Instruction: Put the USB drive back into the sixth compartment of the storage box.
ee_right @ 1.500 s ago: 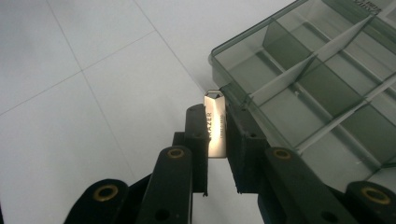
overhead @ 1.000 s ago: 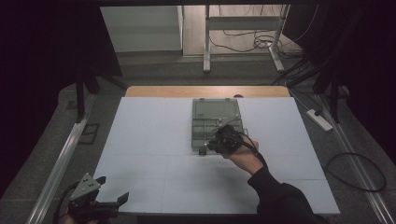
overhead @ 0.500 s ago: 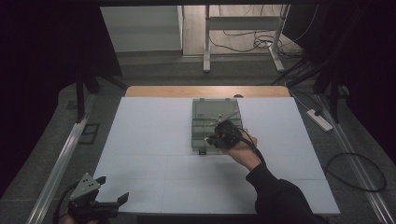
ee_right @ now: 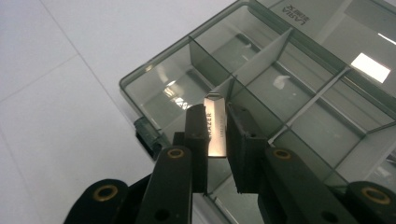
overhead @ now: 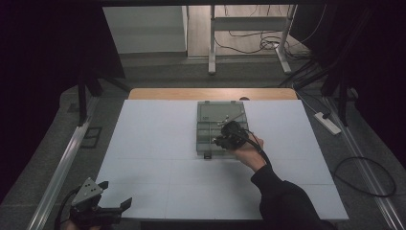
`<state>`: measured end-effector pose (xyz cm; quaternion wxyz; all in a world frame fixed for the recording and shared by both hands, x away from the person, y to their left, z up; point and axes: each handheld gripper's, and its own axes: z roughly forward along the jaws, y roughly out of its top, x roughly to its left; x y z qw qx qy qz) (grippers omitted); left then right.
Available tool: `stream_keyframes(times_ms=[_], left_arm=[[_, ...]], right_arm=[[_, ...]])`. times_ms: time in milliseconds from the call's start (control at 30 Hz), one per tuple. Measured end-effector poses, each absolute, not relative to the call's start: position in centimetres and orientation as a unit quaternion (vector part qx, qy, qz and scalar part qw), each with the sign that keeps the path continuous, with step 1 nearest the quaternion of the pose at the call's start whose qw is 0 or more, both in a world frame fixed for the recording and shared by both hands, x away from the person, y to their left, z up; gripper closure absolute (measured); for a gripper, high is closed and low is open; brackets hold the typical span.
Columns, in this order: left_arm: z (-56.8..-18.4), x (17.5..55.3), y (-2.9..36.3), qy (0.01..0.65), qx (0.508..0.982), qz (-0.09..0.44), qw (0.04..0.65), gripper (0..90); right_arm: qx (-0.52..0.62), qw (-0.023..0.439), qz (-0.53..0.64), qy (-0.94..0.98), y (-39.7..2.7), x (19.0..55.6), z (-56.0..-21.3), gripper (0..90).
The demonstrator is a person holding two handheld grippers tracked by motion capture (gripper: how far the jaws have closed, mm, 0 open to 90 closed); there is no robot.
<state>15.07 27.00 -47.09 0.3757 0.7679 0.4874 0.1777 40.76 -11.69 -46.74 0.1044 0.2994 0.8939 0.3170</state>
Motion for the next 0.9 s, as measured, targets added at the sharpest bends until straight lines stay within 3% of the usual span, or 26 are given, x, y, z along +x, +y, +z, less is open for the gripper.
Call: stream_keyframes(times_ms=[567, 900], left_arm=[[-47.1, 15.1, 27.0, 0.486, 0.769, 0.178, 0.375, 1.6], [-47.1, 15.1, 26.9, 0.486, 0.770, 0.178, 0.374, 1.7]], right_arm=[[0.299, 0.118, 0.282, 0.904, -10.9, 41.3, -48.3, 78.2], [0.303, 0.114, 0.305, 0.896, -11.1, 41.0, -47.7, 55.9]])
